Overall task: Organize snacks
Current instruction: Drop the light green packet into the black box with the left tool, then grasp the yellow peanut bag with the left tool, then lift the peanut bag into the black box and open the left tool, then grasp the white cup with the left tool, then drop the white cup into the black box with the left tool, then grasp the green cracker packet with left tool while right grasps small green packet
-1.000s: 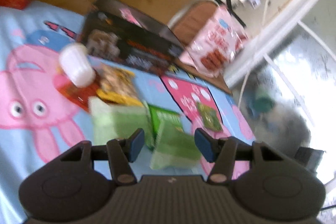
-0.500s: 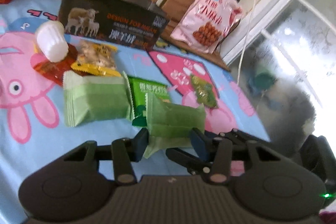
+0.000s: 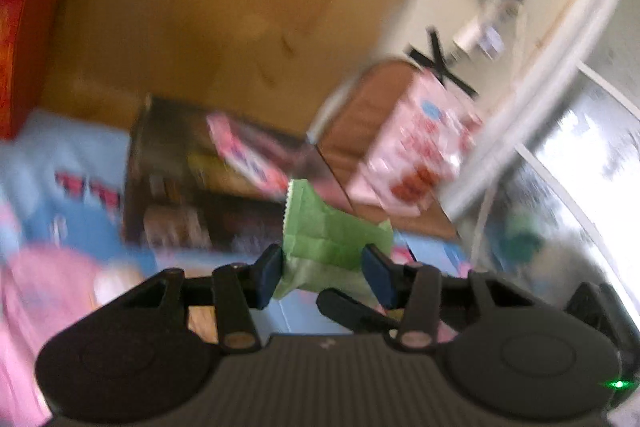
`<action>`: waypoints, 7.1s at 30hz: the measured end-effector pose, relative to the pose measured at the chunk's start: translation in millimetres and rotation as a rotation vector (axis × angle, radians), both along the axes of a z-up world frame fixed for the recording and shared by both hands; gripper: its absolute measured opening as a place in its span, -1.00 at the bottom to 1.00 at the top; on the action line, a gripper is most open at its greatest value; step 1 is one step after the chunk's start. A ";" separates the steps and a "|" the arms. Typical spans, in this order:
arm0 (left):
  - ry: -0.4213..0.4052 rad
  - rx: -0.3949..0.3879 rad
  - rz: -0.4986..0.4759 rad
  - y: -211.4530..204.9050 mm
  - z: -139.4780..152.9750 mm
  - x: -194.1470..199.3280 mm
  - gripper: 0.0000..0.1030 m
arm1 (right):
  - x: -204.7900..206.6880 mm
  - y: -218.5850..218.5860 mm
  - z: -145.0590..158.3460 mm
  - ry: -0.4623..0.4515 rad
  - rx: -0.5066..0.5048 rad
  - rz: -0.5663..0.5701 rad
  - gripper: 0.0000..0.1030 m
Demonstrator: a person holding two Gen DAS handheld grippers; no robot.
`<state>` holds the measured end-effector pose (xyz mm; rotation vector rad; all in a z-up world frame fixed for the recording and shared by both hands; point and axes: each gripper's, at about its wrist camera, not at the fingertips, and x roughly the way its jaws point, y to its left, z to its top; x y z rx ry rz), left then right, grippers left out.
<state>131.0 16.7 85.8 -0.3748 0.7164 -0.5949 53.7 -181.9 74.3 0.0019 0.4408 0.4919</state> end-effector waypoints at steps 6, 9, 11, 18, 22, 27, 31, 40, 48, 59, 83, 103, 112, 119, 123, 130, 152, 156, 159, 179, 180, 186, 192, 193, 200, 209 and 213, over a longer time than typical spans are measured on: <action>-0.005 0.075 0.116 1.2 5.7 62.7 0.00 | 96.8 5.8 6.7 0.078 0.058 -0.001 -0.08; -0.029 0.036 0.120 19.9 7.4 59.7 0.01 | 113.0 7.8 5.0 0.082 0.045 -0.041 0.07; -0.052 0.012 0.119 35.8 6.2 45.0 0.06 | 107.9 -4.5 5.1 0.083 0.081 -0.058 0.07; 0.058 -0.081 0.078 60.2 -28.6 -3.5 0.06 | 63.9 -29.0 -24.8 0.286 0.180 0.044 0.07; 0.112 -0.051 0.039 43.2 -48.1 -11.5 0.06 | 52.2 -9.8 -40.1 0.358 0.142 0.098 0.09; 0.150 0.070 0.060 22.5 -61.4 -8.7 0.11 | 50.5 21.5 -43.3 0.388 0.081 0.163 0.17; 0.171 0.083 0.048 14.5 -68.4 -5.7 -0.04 | 46.6 21.0 -44.4 0.364 0.054 0.129 -0.28; 0.114 0.039 0.010 20.9 -50.6 -40.7 -0.13 | 15.1 16.1 -26.7 0.330 0.093 0.053 -0.68; 0.141 0.037 0.088 72.0 -58.3 -90.7 -0.13 | -42.7 41.8 -4.1 0.313 0.167 0.286 -0.66; 0.210 -0.099 0.211 131.9 -72.6 -114.3 0.05 | -60.8 17.1 -3.0 0.320 0.206 0.222 -0.13; 0.115 -0.022 0.068 76.6 -36.8 -82.9 -0.33 | -38.0 35.2 -5.2 0.275 0.134 0.169 -0.54; -0.027 0.140 0.083 12.0 -14.8 64.0 -0.05 | 112.3 4.9 -1.9 0.137 0.039 -0.155 -0.14; 0.069 0.041 0.193 88.4 -38.2 5.9 -0.01 | 59.2 12.9 -4.5 0.184 0.125 0.017 -0.10; 0.199 -0.103 0.181 102.9 -69.5 -2.8 0.00 | 56.8 82.0 -25.1 0.300 0.008 0.201 -0.10; 0.241 -0.101 0.168 93.7 -83.7 9.0 -0.18 | 65.8 101.7 -34.2 0.314 -0.023 0.184 -0.12; 0.168 -0.112 0.150 87.9 -62.4 -2.6 -0.24 | 54.1 102.8 -29.9 0.260 -0.018 0.140 -0.31; -0.015 0.025 0.148 43.2 -8.2 50.6 -0.10 | 111.2 34.3 9.8 0.107 0.107 -0.091 -0.24; 0.027 0.030 0.159 64.5 -24.2 16.0 -0.01 | 77.4 4.4 7.4 0.179 0.186 -0.109 -0.24; 0.096 0.045 0.172 73.0 -46.5 -0.9 -0.01 | 49.0 -10.0 -2.6 0.253 0.236 -0.109 -0.20; 0.202 0.009 -0.047 -3.0 -71.5 -55.9 0.06 | -77.2 -36.3 -9.8 0.239 0.041 -0.070 0.01; 0.204 0.012 -0.045 -3.4 -71.6 -55.8 0.06 | -77.9 -45.4 -6.9 0.214 0.021 -0.115 0.02; 0.223 0.022 -0.039 -7.9 -75.5 -54.6 0.06 | -41.6 -116.7 -7.2 0.249 -0.015 -0.442 0.03; 0.233 0.033 -0.026 -7.1 -76.1 -55.2 0.06 | 0.0 -132.1 -25.0 0.362 0.093 -0.396 0.01; 0.232 0.029 -0.022 -5.8 -75.6 -54.9 0.06 | -0.7 -123.1 -26.4 0.367 0.093 -0.342 0.01; 0.234 0.007 -0.018 1.3 -73.2 -53.4 0.06 | -52.3 -67.8 -18.5 0.367 0.089 -0.010 0.02; 0.241 0.009 -0.046 -6.3 -76.5 -54.2 0.06 | -52.8 -53.7 9.3 0.261 0.099 0.005 0.19; 0.246 0.016 -0.059 -8.5 -81.0 -52.8 0.03 | -41.3 -19.1 -11.3 0.296 -0.059 0.064 0.16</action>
